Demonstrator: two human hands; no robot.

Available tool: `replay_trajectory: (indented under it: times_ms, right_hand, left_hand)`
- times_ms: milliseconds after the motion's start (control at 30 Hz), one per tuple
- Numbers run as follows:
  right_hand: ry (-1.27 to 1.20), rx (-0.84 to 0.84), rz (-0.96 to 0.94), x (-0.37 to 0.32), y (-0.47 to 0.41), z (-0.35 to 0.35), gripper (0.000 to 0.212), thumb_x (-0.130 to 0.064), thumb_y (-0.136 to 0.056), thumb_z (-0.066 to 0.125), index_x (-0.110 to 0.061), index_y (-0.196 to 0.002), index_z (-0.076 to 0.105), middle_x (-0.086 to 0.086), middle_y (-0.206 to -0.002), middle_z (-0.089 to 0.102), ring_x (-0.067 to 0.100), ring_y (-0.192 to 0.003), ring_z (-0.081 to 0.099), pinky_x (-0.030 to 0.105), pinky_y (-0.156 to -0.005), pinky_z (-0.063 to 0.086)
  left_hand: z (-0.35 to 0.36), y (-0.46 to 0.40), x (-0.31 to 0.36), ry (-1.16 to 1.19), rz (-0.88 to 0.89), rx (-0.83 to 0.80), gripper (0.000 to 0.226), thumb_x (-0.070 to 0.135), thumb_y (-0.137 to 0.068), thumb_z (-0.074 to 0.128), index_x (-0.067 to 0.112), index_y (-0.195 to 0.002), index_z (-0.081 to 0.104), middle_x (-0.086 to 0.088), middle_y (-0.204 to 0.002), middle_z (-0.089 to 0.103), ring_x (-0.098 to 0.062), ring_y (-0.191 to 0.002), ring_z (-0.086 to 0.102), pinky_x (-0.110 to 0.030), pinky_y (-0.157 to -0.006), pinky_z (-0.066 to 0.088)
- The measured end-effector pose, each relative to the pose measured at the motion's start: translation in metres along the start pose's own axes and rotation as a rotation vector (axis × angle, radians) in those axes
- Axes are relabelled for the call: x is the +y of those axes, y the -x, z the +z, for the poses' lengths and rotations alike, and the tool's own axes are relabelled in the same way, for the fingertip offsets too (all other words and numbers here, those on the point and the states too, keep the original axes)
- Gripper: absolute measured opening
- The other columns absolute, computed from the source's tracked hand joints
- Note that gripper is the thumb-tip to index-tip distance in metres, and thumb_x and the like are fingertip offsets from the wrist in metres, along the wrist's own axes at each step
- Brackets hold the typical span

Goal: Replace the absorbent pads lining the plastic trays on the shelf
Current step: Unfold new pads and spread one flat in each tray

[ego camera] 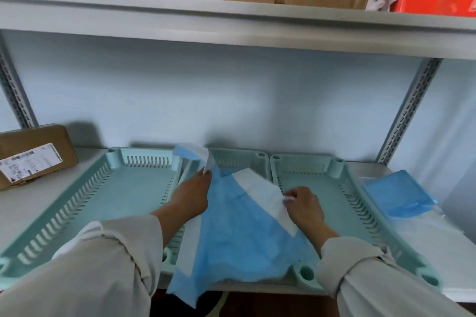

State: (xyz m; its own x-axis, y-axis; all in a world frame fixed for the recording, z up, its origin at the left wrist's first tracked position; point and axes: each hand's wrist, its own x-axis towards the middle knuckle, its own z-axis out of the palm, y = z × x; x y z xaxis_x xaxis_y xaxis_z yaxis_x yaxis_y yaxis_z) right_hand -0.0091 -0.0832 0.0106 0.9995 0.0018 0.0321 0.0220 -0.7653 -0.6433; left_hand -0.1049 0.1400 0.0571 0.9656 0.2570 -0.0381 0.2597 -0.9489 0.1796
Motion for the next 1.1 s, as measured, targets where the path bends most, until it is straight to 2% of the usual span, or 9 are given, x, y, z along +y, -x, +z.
replay_trajectory:
  times_ms: [100,200,333,467,533,633,800,900,1100]
  right_hand:
    - [-0.205,0.337,-0.04,-0.014,-0.001,-0.024,0.022,-0.018,-0.093,0.051,-0.021,-0.108,0.067,0.005,-0.116,0.064,0.025,-0.106,0.059,0.029,-0.083,0.043]
    - [-0.246,0.43,0.02,0.0,-0.005,-0.047,0.025,-0.016,-0.094,0.05,-0.021,-0.113,0.063,0.009,-0.118,0.061,0.029,-0.109,0.058,0.034,-0.088,0.045]
    - [-0.114,0.145,0.192,0.044,-0.005,-0.055,0.043,-0.01,-0.088,0.048,-0.019,-0.129,0.051,0.012,-0.13,0.054,0.032,-0.115,0.055,0.042,-0.099,0.045]
    - [0.212,0.028,0.124,0.062,0.004,-0.047,0.058,-0.014,-0.087,0.053,-0.015,-0.142,0.037,0.013,-0.144,0.038,0.031,-0.132,0.038,0.039,-0.107,0.034]
    - [0.217,-0.029,0.078,0.061,0.007,-0.041,0.055,-0.022,-0.09,0.053,-0.016,-0.143,0.037,0.01,-0.146,0.037,0.029,-0.133,0.037,0.038,-0.107,0.033]
    - [0.155,-0.229,0.05,0.054,0.007,-0.025,0.059,-0.039,-0.091,0.055,-0.008,-0.14,0.041,0.01,-0.145,0.044,0.027,-0.131,0.043,0.036,-0.106,0.036]
    - [0.099,-0.352,0.093,0.046,0.007,-0.002,0.041,-0.039,-0.086,0.057,-0.006,-0.11,0.054,0.014,-0.109,0.059,0.025,-0.095,0.059,0.032,-0.078,0.045]
    - [0.038,-0.326,0.086,0.045,0.004,0.006,0.03,-0.033,-0.084,0.055,-0.012,-0.067,0.04,0.002,-0.066,0.041,0.014,-0.054,0.036,0.025,-0.052,0.029]
    - [0.102,-0.242,0.031,0.055,-0.001,0.01,0.041,-0.025,-0.083,0.057,-0.018,-0.057,0.026,-0.001,-0.056,0.027,0.015,-0.05,0.026,0.028,-0.05,0.022]
  left_hand:
    - [-0.01,-0.016,0.01,0.083,0.017,0.146,0.07,0.001,-0.091,0.041,0.017,-0.151,0.01,-0.004,-0.156,0.021,-0.031,-0.128,0.045,-0.036,-0.097,0.042]
    - [-0.006,-0.034,0.015,0.252,0.009,0.212,0.072,-0.001,-0.088,0.042,0.017,-0.152,0.014,-0.008,-0.151,0.029,-0.031,-0.129,0.044,-0.034,-0.098,0.04]
    - [0.019,-0.053,0.02,0.406,-0.111,0.119,0.074,0.005,-0.087,0.048,0.017,-0.151,0.014,-0.015,-0.156,0.015,-0.032,-0.141,0.026,-0.035,-0.109,0.03]
    - [0.051,-0.042,0.034,0.146,-0.263,-0.083,0.069,0.013,-0.09,0.046,0.017,-0.149,0.01,-0.018,-0.156,-0.019,-0.035,-0.146,-0.004,-0.045,-0.117,0.012]
    - [0.065,-0.038,0.043,0.052,-0.18,-0.112,0.064,0.015,-0.091,0.045,0.016,-0.149,0.017,-0.016,-0.158,-0.01,-0.031,-0.147,-0.004,-0.044,-0.118,0.012]
    - [0.083,-0.039,0.053,0.097,-0.088,-0.251,0.055,0.021,-0.089,0.051,0.01,-0.14,0.034,-0.016,-0.15,0.025,-0.031,-0.139,0.029,-0.038,-0.112,0.032]
    - [0.104,-0.034,0.054,0.111,-0.111,-0.418,0.058,0.033,-0.083,0.064,0.008,-0.13,0.041,-0.017,-0.139,0.038,-0.032,-0.125,0.045,-0.035,-0.099,0.041]
    - [0.109,-0.031,0.048,0.03,-0.109,-0.414,0.064,0.035,-0.08,0.068,0.009,-0.131,0.039,-0.017,-0.138,0.038,-0.033,-0.126,0.042,-0.035,-0.101,0.039]
    - [0.111,-0.03,0.048,0.08,-0.037,-0.331,0.073,0.019,-0.088,0.05,0.027,-0.15,0.013,-0.017,-0.149,0.025,-0.036,-0.138,0.026,-0.046,-0.112,0.03]
